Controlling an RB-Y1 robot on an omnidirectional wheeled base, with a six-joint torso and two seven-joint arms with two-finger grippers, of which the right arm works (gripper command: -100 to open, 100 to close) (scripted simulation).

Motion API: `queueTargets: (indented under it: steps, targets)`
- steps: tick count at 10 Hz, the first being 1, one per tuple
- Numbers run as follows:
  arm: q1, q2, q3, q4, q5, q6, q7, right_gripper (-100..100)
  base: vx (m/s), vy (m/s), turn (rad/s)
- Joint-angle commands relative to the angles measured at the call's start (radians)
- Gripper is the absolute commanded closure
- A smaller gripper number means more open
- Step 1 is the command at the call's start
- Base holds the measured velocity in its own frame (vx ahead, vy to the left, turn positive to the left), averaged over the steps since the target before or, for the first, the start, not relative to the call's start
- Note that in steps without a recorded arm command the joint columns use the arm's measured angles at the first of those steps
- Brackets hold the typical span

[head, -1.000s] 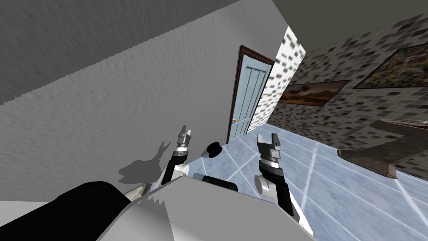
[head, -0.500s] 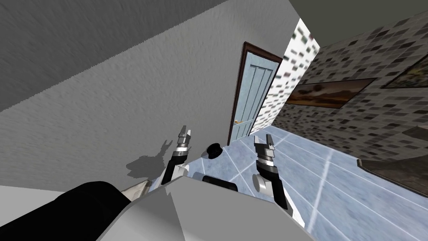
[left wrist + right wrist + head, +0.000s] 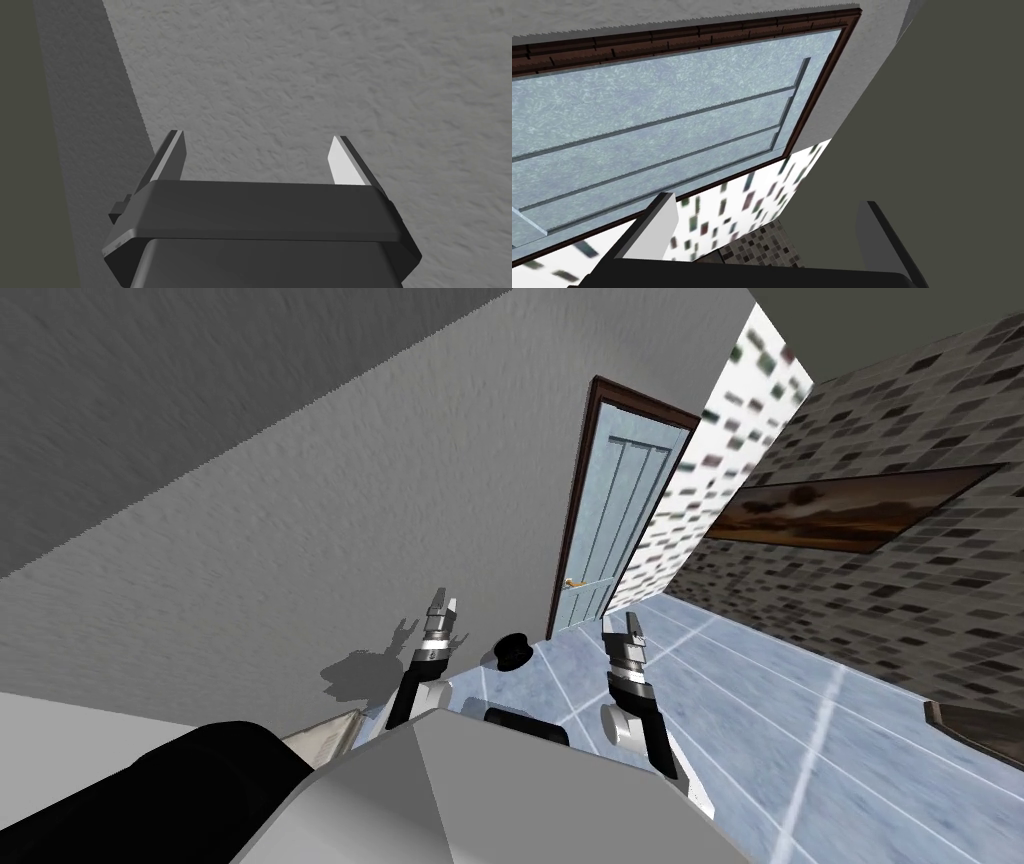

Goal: Pull the door open

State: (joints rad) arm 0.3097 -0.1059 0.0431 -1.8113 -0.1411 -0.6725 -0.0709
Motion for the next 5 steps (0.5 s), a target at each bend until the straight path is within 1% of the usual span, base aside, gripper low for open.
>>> queueTargets:
  steps: [1,5]
  targets:
    - [-0.008,-0.008,0.006,0.034,-0.009,-0.007,0.000,-100,0.075,-0.081,0.144]
    - [-0.038,-0.027,0.021,0.127,-0.030,-0.021,0.003,-100,0.070,-0.099,0.131]
